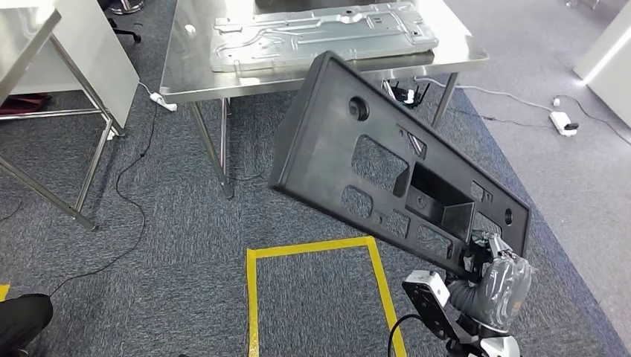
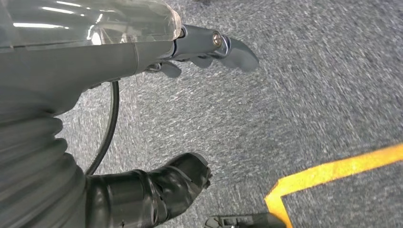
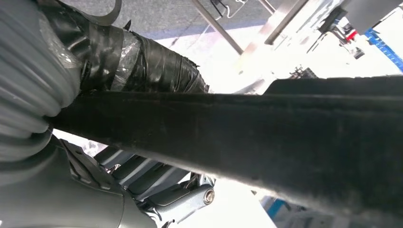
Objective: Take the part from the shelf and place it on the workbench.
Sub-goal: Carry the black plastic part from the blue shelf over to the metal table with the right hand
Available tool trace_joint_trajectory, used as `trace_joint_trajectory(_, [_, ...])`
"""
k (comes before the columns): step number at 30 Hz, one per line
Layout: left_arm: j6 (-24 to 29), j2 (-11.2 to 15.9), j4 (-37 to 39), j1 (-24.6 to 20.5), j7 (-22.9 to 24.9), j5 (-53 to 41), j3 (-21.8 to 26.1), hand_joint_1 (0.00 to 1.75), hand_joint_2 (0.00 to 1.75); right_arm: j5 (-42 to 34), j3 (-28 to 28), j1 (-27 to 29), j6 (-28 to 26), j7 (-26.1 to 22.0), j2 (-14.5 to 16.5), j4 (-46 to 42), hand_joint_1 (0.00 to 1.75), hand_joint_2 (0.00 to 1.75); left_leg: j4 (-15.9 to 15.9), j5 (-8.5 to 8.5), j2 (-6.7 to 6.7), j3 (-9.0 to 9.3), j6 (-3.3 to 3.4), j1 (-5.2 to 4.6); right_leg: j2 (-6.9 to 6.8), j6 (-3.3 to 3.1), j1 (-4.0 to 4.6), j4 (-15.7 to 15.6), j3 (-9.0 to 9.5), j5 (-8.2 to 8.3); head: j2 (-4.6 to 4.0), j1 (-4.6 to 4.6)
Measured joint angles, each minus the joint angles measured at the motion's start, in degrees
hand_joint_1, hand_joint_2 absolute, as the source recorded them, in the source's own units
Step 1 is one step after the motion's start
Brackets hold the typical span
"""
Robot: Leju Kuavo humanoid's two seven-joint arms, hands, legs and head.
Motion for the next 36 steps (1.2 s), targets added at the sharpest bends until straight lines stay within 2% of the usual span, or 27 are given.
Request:
trace_joint_trajectory(2, [0.0, 0.0, 0.0, -0.1, 0.0, 0.0, 0.0, 0.0, 1.75, -0.1, 0.0, -0.1, 0.0, 0.0, 0.0, 0.0, 1.75, 1.75, 2.4, -1.56, 0.01, -0.86, -0.37, 0.07, 0.08, -0.91, -0.18, -0.4, 0.5, -0.06, 0.0, -0.09])
trace_joint_trajectory(3, [0.0, 0.1, 0.0, 0.0, 0.0, 0.0, 0.0, 0.0, 1.75, -0.1, 0.0, -0.1, 0.0, 0.0, 0.0, -0.1, 1.75, 1.75, 5.4, -3.05, -0.02, -2.31, -0.4, 0.09, 0.07, -1.29, -0.17, -0.6, 0.75, -0.15, 0.0, -0.15])
trace_joint_trajectory(5, [0.0, 0.1, 0.0, 0.0, 0.0, 0.0, 0.0, 0.0, 1.75, -0.2, 0.0, -0.1, 0.0, 0.0, 0.0, -0.1, 1.75, 1.75, 13.3, -6.08, -0.04, -6.63, -0.39, 0.04, 0.09, -1.86, 0.15, -0.5, 0.98, -0.46, 0.0, -0.22])
trace_joint_trajectory(6, [0.0, 0.1, 0.0, 0.1, 0.0, -0.1, 0.0, 0.0, 1.75, -0.2, 0.0, 0.0, 0.0, 0.0, 0.0, 0.0, 1.75, 1.75, 16.1, -6.56, -0.04, -8.37, -0.35, 0.02, 0.17, -2.04, 0.34, -0.5, 1.12, -0.6, 0.0, -0.22])
trace_joint_trajectory(7, [0.0, 0.1, 0.0, 0.1, 0.0, -0.1, 0.0, 0.0, 1.75, -0.2, 0.0, 0.0, 0.0, 0.0, 0.0, 0.0, 1.75, 1.75, 16.8, -5.86, -0.05, -9.17, -0.24, -0.01, 0.31, -2.15, 0.53, -0.5, 1.31, -0.76, 0.0, -0.22])
trace_joint_trajectory(8, [0.0, 0.1, 0.0, 0.2, 0.0, -0.1, 0.0, 0.0, 1.75, -0.3, 0.0, 0.0, 0.0, 0.0, 0.0, 0.0, 1.75, 1.75, 15.2, -4.06, -0.06, -8.81, -0.02, -0.07, 0.48, -2.19, 0.69, -0.5, 1.59, -0.95, 0.0, -0.22])
trace_joint_trajectory(10, [0.0, 0.2, 0.0, 0.3, 0.0, -0.1, 0.0, 0.0, 1.75, -0.4, 0.0, 0.0, 0.0, 0.0, 0.0, 0.0, 1.75, 1.75, 7.8, 0.49, -0.21, -5.92, 0.83, -0.34, 0.73, -2.06, 0.91, -0.4, 2.22, -1.43, 0.0, -0.19])
trace_joint_trajectory(11, [0.0, 0.3, 0.0, 0.3, 0.0, -0.1, 0.0, 0.0, 1.75, -0.4, 0.0, 0.0, 0.0, 0.0, 0.0, 0.0, 1.75, 1.75, 4.4, 1.82, -0.29, -4.53, 1.22, -0.52, 0.81, -1.86, 1.04, -0.3, 2.35, -1.68, 0.0, -0.17])
trace_joint_trajectory(12, [0.0, 0.3, 0.0, 0.3, 0.0, -0.1, 0.0, 0.0, 1.75, -0.4, 0.0, 0.0, 0.0, 0.0, 0.0, 0.0, 1.75, 1.75, 2.3, 2.42, -0.37, -3.65, 1.52, -0.74, 0.81, -1.59, 1.04, -0.3, 2.34, -1.86, 0.0, -0.15])
trace_joint_trajectory(14, [0.0, 0.4, 0.0, 0.1, -0.1, -0.1, 0.1, 0.0, 1.75, -0.4, 0.0, -0.1, 0.0, 0.0, 0.0, 0.0, 1.75, 1.75, 1.0, 2.23, -0.41, -3.24, 1.77, -1.05, 0.83, -0.94, 0.96, -0.4, 2.27, -2.02, 0.0, -0.17])
trace_joint_trajectory(16, [0.0, 0.2, 0.0, 0.2, -0.1, -0.1, 0.1, 0.0, 1.75, -0.4, 0.0, 0.0, 0.0, 0.0, 0.0, -0.1, 1.75, 1.75, 0.2, 2.38, -0.32, -2.58, 2.2, -0.73, 0.72, -0.33, 0.86, -0.1, 2.45, -2.43, 0.0, -0.14])
trace_joint_trajectory(17, [0.0, 0.2, 0.0, 0.2, -0.1, -0.1, 0.1, 0.0, 1.75, -0.4, 0.0, -0.1, 0.0, 0.0, 0.0, -0.1, 1.75, 1.75, -0.3, 2.46, -0.25, -2.12, 2.46, -0.5, 0.63, -0.04, 0.85, 1.2, 2.02, -3.23, 0.0, -0.05])
trace_joint_trajectory(18, [0.0, 0.1, 0.0, 0.3, -0.1, -0.1, 0.1, 0.0, 1.75, -0.4, 0.0, -0.1, 0.0, 0.0, 0.0, -0.1, 1.75, 1.75, -0.7, 2.48, -0.18, -1.69, 2.7, -0.29, 0.55, 0.25, 0.73, 3.6, 0.96, -4.49, 0.0, 0.02])
trace_joint_trajectory(20, [0.0, 0.1, 0.0, 0.2, -0.1, -0.1, 0.1, 0.0, 1.75, -0.4, 0.0, -0.1, 0.0, 0.0, -0.1, -0.1, 1.75, 1.75, -0.8, 2.19, -0.15, -1.27, 2.91, -0.27, 0.46, 0.82, 0.27, 11.1, -3.14, -7.57, 0.0, 0.12])
trace_joint_trajectory(21, [0.0, 0.1, 0.0, 0.2, -0.1, -0.1, 0.2, 0.0, 1.75, -0.4, 0.0, 0.0, 0.0, 0.0, -0.1, -0.1, 1.75, 1.75, -0.8, 1.96, -0.15, -1.07, 2.89, -0.26, 0.44, 1.09, 0.02, 14.2, -5.12, -8.26, 0.0, 0.11])
trace_joint_trajectory(22, [0.0, 0.1, 0.0, 0.2, -0.1, -0.1, 0.2, 0.0, 1.75, -0.4, 0.0, 0.0, 0.0, 0.0, -0.1, 0.0, 1.75, 1.75, -0.8, 1.68, -0.16, -0.76, 2.79, -0.24, 0.39, 1.31, -0.2, 15.5, -6.31, -7.84, 0.0, 0.11])
trace_joint_trajectory(23, [0.0, 0.1, 0.0, 0.2, -0.1, -0.1, 0.2, 0.0, 1.75, -0.4, 0.0, 0.0, 0.0, 0.0, -0.1, 0.0, 1.75, 1.75, -0.8, 1.34, -0.18, -0.3, 2.61, -0.19, 0.31, 1.46, -0.39, 14.2, -6.22, -6.05, 0.0, 0.12])
trace_joint_trajectory(25, [0.0, 0.1, 0.0, 0.4, -0.1, -0.1, 0.3, 0.0, 1.75, -0.4, 0.0, 0.0, 0.0, 0.0, -0.1, 0.0, 1.75, 1.75, -0.8, 0.5, -0.2, 0.76, 2.08, -0.07, 0.03, 1.51, -0.61, 7.2, -3.57, -1.0, 0.0, 0.13])
trace_joint_trajectory(26, [0.0, 0.0, 0.0, 0.3, -0.1, -0.1, 0.3, 0.0, 1.75, -0.4, 0.0, 0.0, 0.0, 0.0, -0.1, 0.0, 1.75, 1.75, -0.7, 0.08, -0.22, 1.14, 1.73, -0.11, -0.12, 1.37, -0.5, 3.6, -2.05, 0.66, 0.0, 0.13])
trace_joint_trajectory(27, [0.0, 0.0, 0.0, 0.3, -0.1, -0.1, 0.4, 0.0, 1.75, -0.5, 0.0, 0.0, 0.0, 0.0, -0.1, 0.0, 1.75, 1.75, -0.6, -0.22, -0.23, 1.3, 1.4, -0.15, -0.21, 1.13, -0.34, 1.4, -1.09, 1.31, 0.0, 0.11])
trace_joint_trajectory(29, [0.0, 0.0, 0.0, 0.1, -0.1, -0.1, 0.5, 0.0, 1.75, -0.5, 0.0, 0.0, 0.0, -0.1, -0.1, 0.0, 1.75, 1.75, -0.7, -0.51, -0.16, 1.37, 0.74, -0.27, -0.14, 0.52, 0.06, 0.1, -0.63, 0.9, 0.0, 0.02])
trace_joint_trajectory(31, [0.0, 0.0, 0.0, 0.0, -0.2, -0.1, 0.5, 0.0, 1.75, -0.5, 0.0, 0.0, 0.0, -0.1, -0.1, -0.1, 1.75, 1.75, -0.6, -0.96, -0.06, 1.57, 0.13, -0.21, 0.03, -0.24, -0.09, -0.4, -0.23, 0.65, 0.0, -0.07])
trace_joint_trajectory(32, [0.0, 0.0, 0.0, -0.1, -0.2, -0.1, 0.5, 0.0, 1.75, -0.5, 0.0, 0.0, 0.0, -0.1, -0.1, -0.1, 1.75, 1.75, 0.5, -1.67, -0.05, 1.22, -0.1, -0.18, 0.03, -0.65, -0.2, -0.7, 0.19, 0.54, 0.0, -0.17])
trace_joint_trajectory(33, [0.0, 0.0, 0.0, -0.1, -0.2, -0.1, 0.6, 0.0, 1.75, -0.5, 0.1, -0.1, 0.1, -0.1, -0.1, -0.1, 1.75, 1.75, 2.7, -2.78, -0.07, 0.25, -0.23, -0.14, 0.0, -1.07, -0.31, -1.0, 0.66, 0.41, 0.0, -0.25])
trace_joint_trajectory(34, [0.0, 0.0, 0.0, -0.1, -0.2, -0.1, 0.6, 0.0, 1.75, -0.5, 0.1, -0.1, 0.1, -0.1, -0.1, -0.1, 1.75, 1.75, 6.4, -4.26, -0.11, -1.63, -0.28, -0.11, -0.08, -1.41, -0.23, -1.1, 1.03, 0.18, 0.0, -0.32])
trace_joint_trajectory(36, [0.0, 0.0, 0.0, -0.1, -0.2, -0.2, 0.6, 0.0, 1.75, -0.5, 0.4, -0.2, 0.2, -0.2, -0.1, -0.1, 1.75, 1.75, 14.1, -6.52, -0.11, -6.45, -0.36, -0.11, -0.08, -1.92, 0.07, -1.1, 1.53, -0.35, 0.0, -0.38])
